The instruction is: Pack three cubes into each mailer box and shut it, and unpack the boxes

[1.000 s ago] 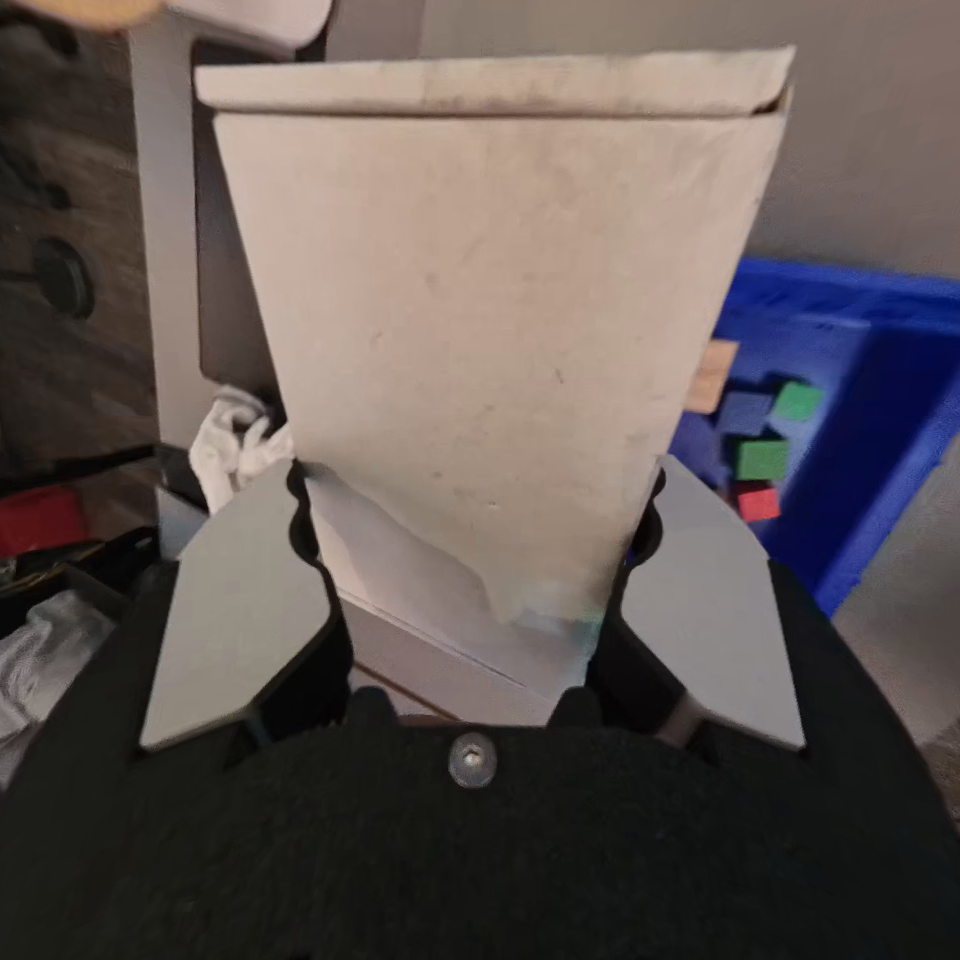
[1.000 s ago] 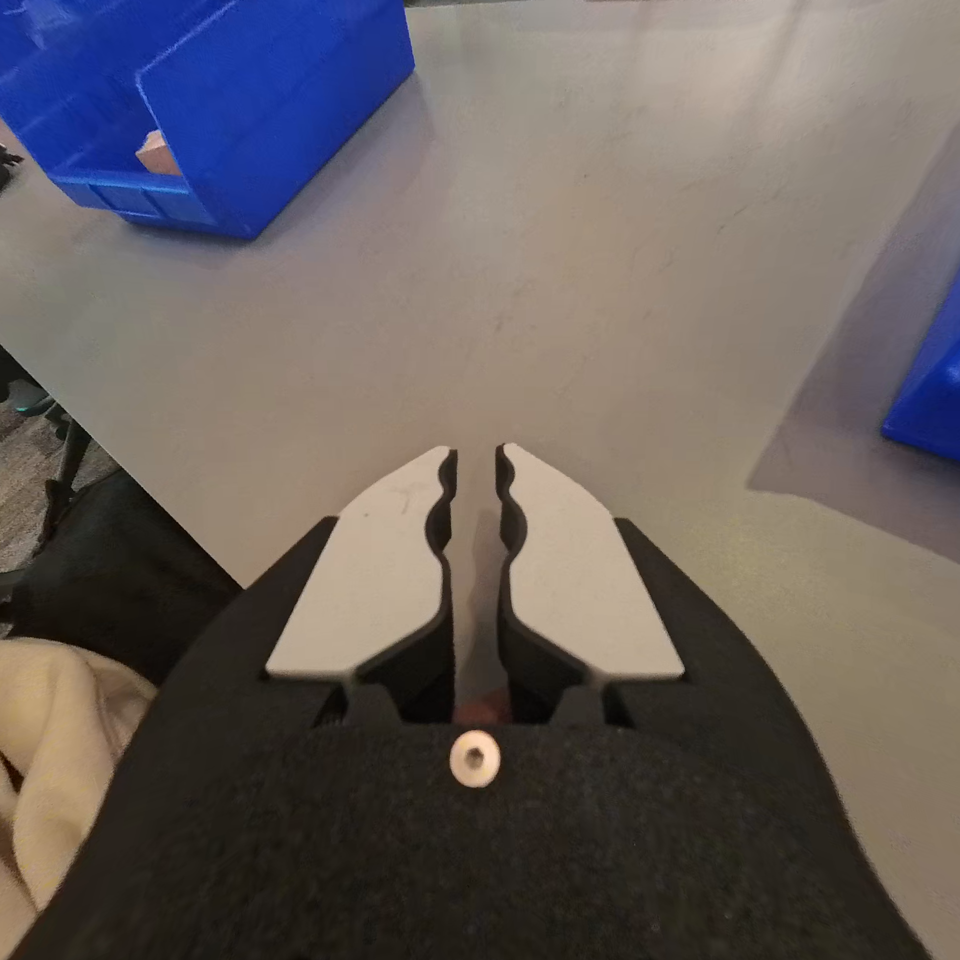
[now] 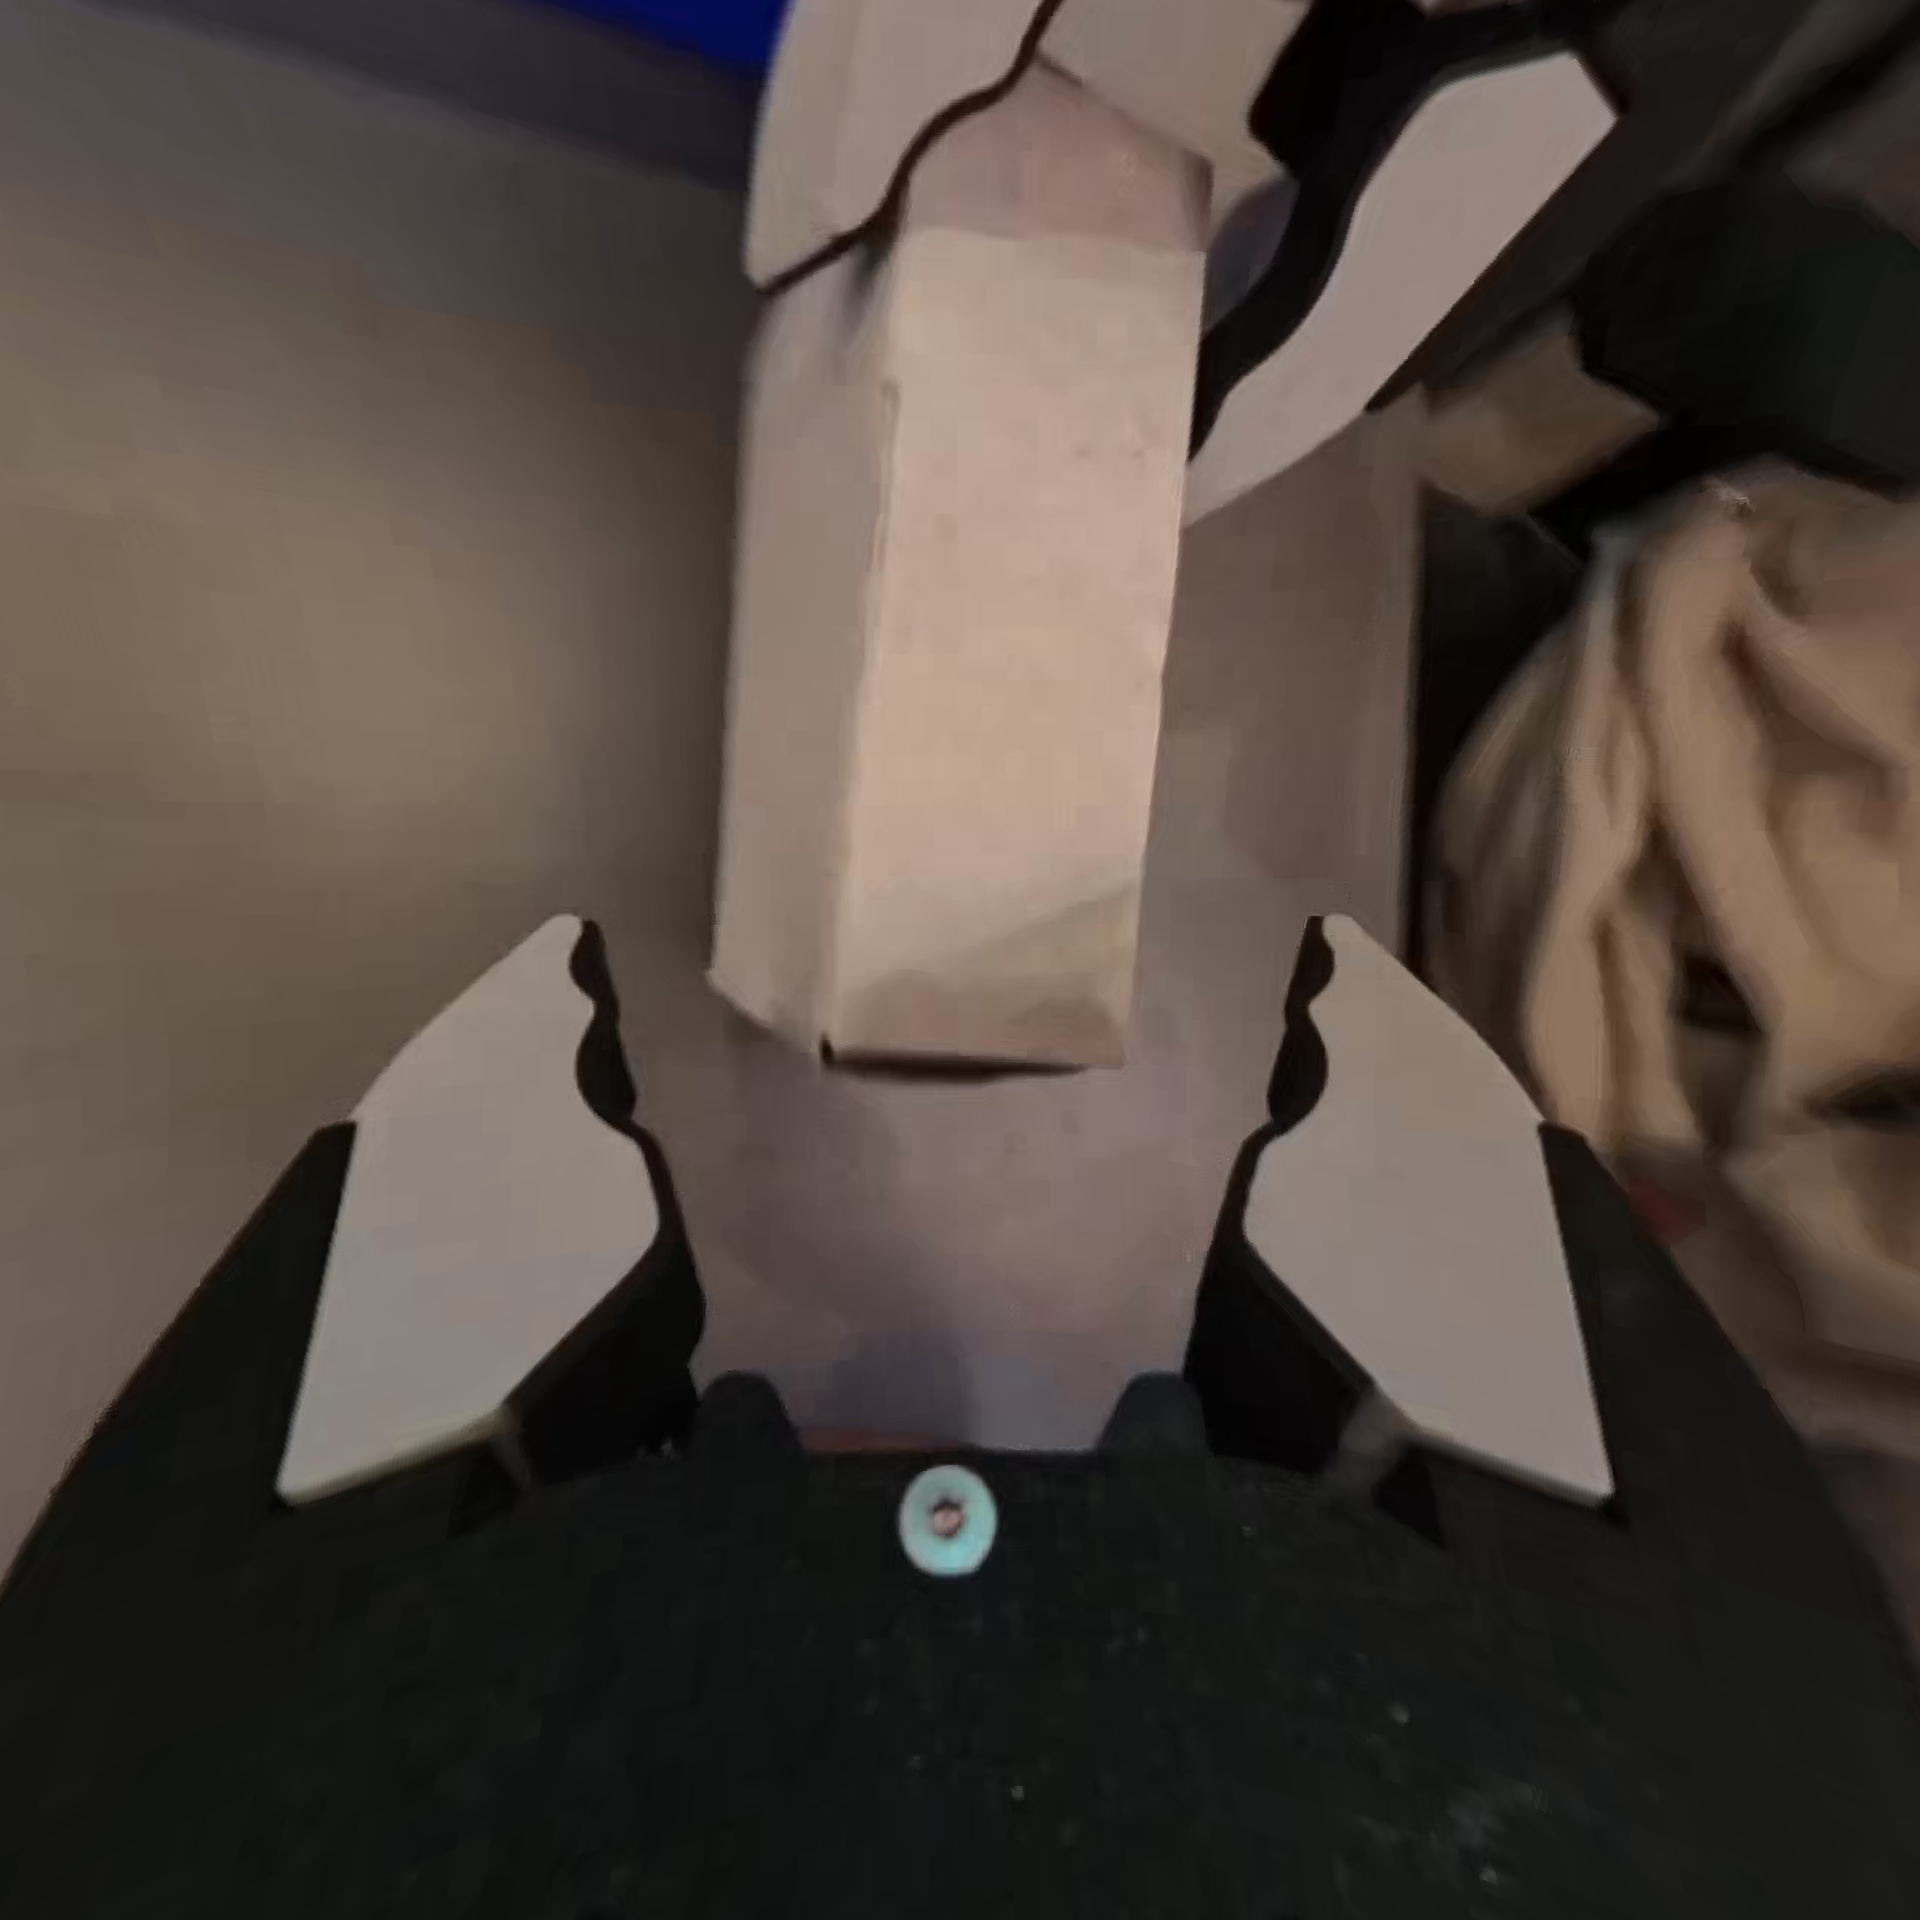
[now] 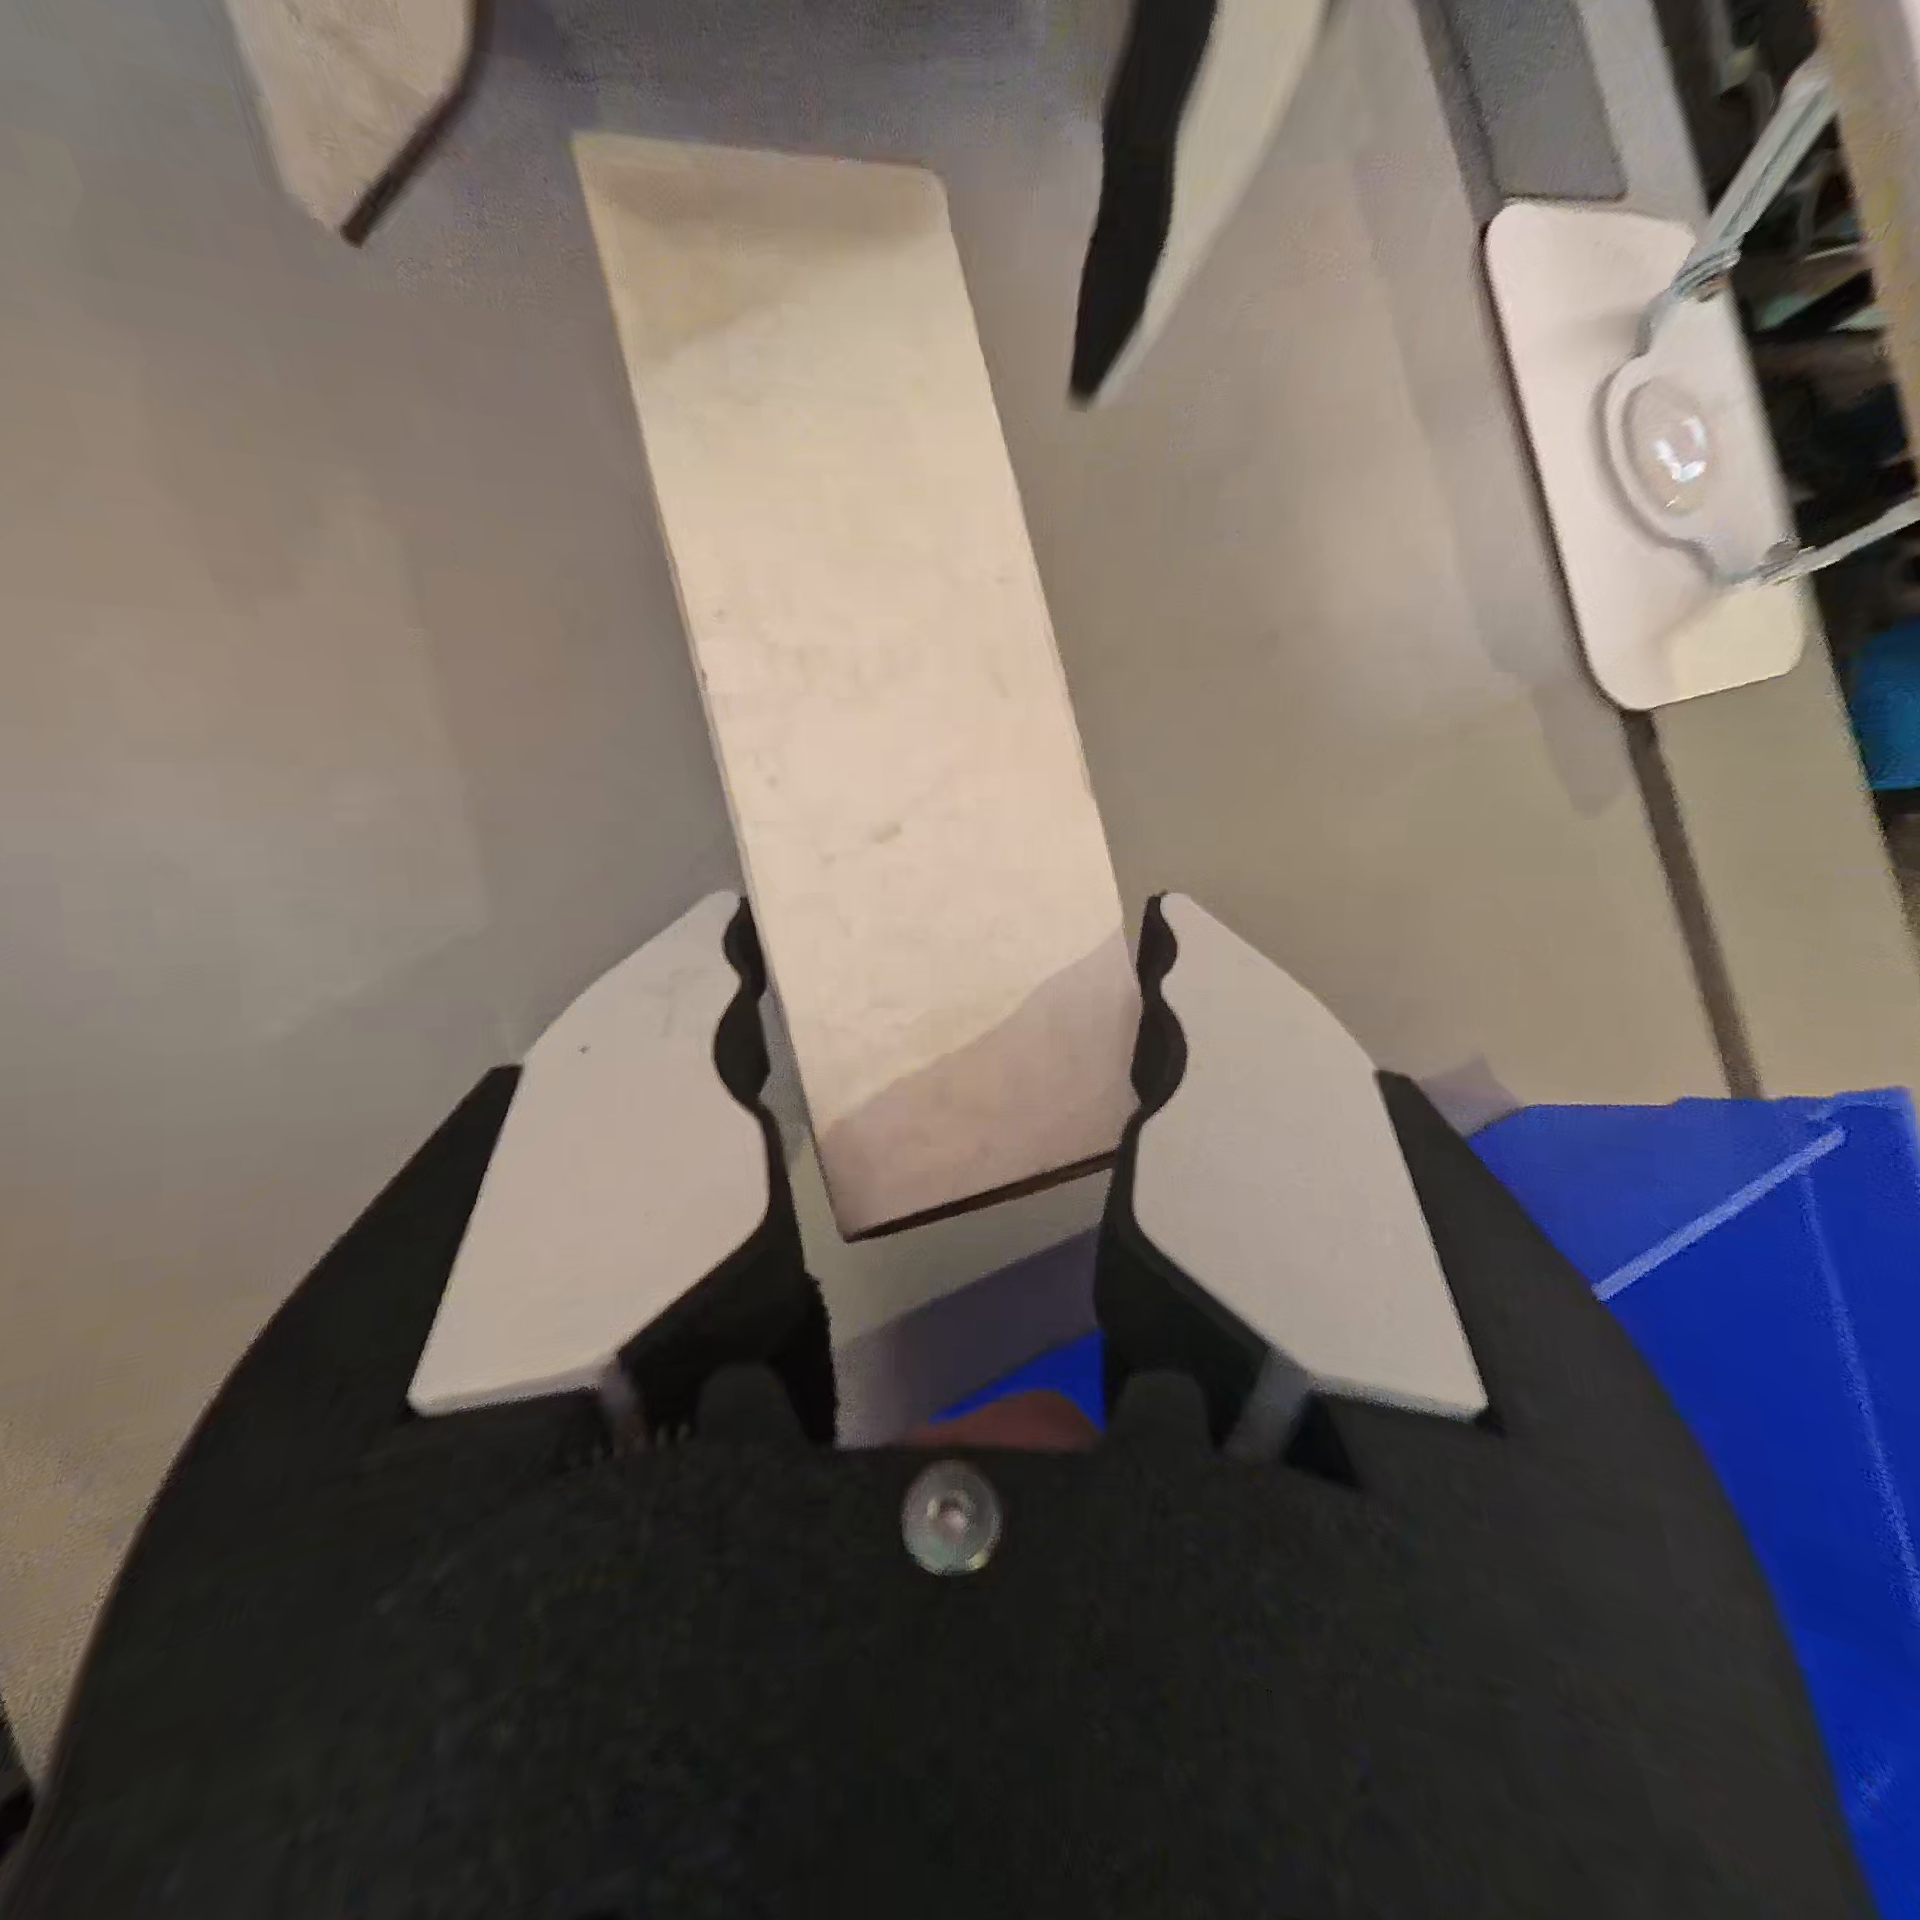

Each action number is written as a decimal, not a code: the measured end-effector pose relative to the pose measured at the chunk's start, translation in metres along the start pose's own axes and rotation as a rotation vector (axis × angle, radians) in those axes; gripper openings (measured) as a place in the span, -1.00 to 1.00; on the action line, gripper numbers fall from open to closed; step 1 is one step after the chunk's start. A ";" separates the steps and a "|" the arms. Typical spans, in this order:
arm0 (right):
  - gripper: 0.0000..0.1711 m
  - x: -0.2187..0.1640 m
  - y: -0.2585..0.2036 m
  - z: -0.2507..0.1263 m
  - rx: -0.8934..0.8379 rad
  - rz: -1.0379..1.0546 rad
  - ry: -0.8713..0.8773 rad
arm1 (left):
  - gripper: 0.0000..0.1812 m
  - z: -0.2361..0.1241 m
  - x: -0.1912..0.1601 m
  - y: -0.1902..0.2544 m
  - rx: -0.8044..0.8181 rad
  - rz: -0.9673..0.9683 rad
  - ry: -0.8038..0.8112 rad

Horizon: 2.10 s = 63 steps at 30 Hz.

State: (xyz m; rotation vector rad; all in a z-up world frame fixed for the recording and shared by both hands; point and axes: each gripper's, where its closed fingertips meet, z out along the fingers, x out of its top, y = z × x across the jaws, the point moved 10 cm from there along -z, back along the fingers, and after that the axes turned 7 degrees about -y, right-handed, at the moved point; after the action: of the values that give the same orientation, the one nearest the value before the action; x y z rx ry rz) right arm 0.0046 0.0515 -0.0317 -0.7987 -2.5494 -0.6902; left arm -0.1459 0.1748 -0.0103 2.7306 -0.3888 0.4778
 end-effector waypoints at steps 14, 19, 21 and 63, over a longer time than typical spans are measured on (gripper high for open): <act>-0.23 0.019 0.025 0.021 0.240 -0.270 -0.203 | 0.13 0.081 -0.056 0.029 0.614 -0.204 0.600; -0.21 0.026 0.042 0.032 0.262 -0.241 -0.190 | -0.07 0.085 -0.050 0.010 0.532 -0.192 0.649; -0.22 0.033 0.041 0.026 0.218 -0.168 -0.126 | -0.07 0.083 -0.052 0.005 0.478 -0.217 0.671; -0.40 0.013 0.004 -0.030 -0.221 -0.234 -0.026 | -0.09 0.087 -0.050 0.007 0.492 -0.104 0.631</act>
State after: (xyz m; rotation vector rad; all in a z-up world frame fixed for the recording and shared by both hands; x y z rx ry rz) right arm 0.0033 0.0428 0.0000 -0.5834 -2.6477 -1.0558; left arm -0.1696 0.1459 -0.1040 2.8068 0.0486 1.5106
